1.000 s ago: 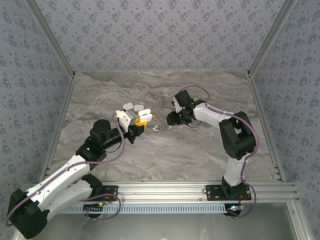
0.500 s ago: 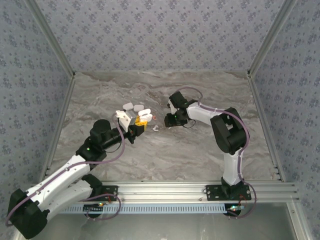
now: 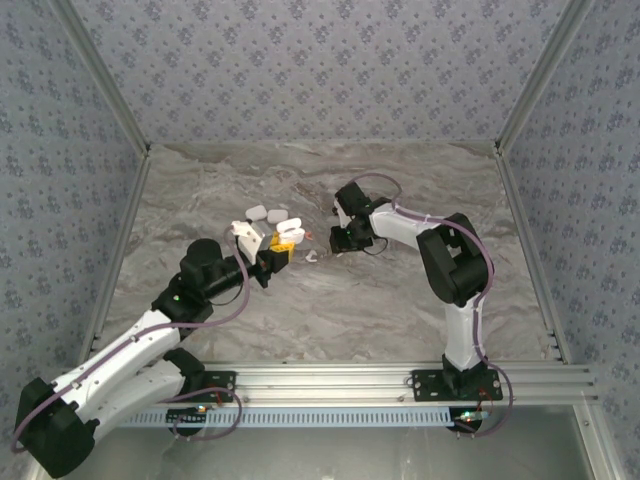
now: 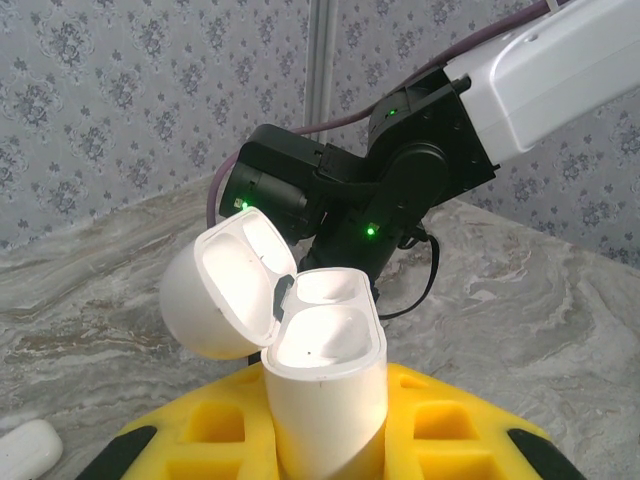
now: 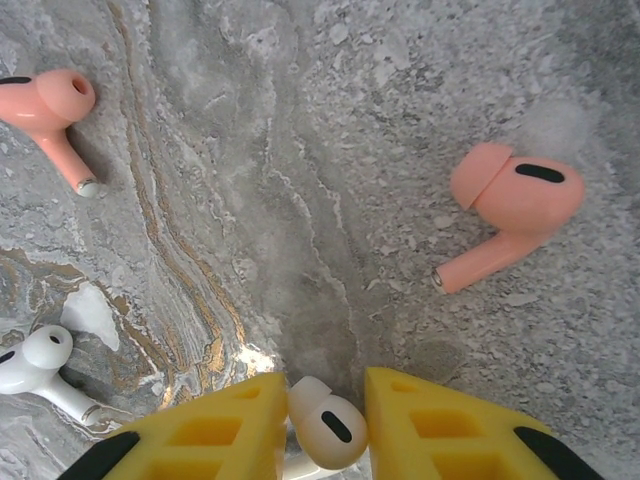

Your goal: Insert the wireless bluetooth earbuds into the charging case

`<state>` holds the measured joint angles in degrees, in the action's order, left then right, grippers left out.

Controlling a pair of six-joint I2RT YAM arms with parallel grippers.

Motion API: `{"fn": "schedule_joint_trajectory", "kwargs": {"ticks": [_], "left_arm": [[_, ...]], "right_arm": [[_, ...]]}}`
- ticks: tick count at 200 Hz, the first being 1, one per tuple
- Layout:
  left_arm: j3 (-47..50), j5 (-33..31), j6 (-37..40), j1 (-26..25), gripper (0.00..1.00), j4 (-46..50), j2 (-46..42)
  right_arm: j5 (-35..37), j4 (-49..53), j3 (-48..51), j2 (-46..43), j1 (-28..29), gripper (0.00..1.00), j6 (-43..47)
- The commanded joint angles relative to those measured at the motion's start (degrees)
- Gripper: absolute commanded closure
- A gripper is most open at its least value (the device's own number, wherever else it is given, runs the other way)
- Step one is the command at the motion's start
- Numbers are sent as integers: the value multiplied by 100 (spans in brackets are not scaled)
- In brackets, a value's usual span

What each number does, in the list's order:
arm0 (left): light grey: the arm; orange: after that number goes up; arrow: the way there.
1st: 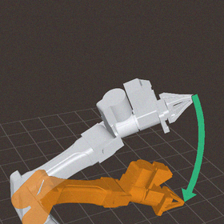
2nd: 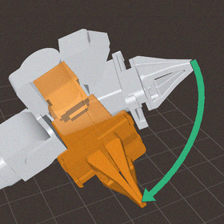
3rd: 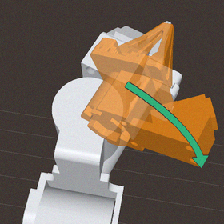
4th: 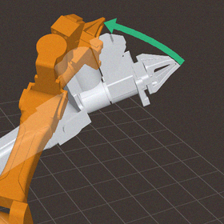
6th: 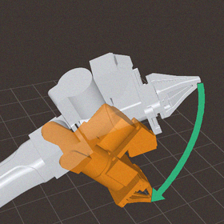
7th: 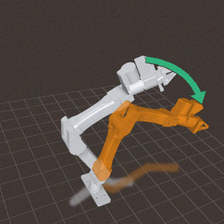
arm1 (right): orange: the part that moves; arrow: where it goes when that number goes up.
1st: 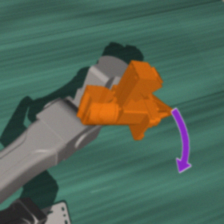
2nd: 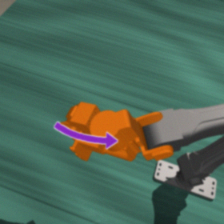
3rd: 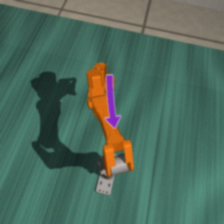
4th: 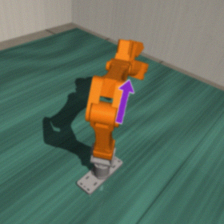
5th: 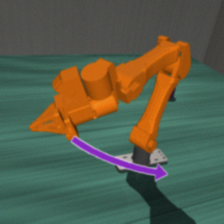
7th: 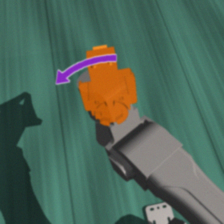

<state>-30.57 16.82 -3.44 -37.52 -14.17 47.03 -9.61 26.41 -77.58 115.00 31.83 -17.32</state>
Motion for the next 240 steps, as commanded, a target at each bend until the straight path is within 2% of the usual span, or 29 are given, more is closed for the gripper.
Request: {"fn": "schedule_joint_trajectory", "kwargs": {"ticks": [1,240], "left_arm": [[-21,-65,94,-27,97,-29,-40],[-46,-74,89,-28,97,-40,13]], "right_arm": [[37,348,-82,128,121,69,71],[941,777,190,-166,329,67,352]]}}
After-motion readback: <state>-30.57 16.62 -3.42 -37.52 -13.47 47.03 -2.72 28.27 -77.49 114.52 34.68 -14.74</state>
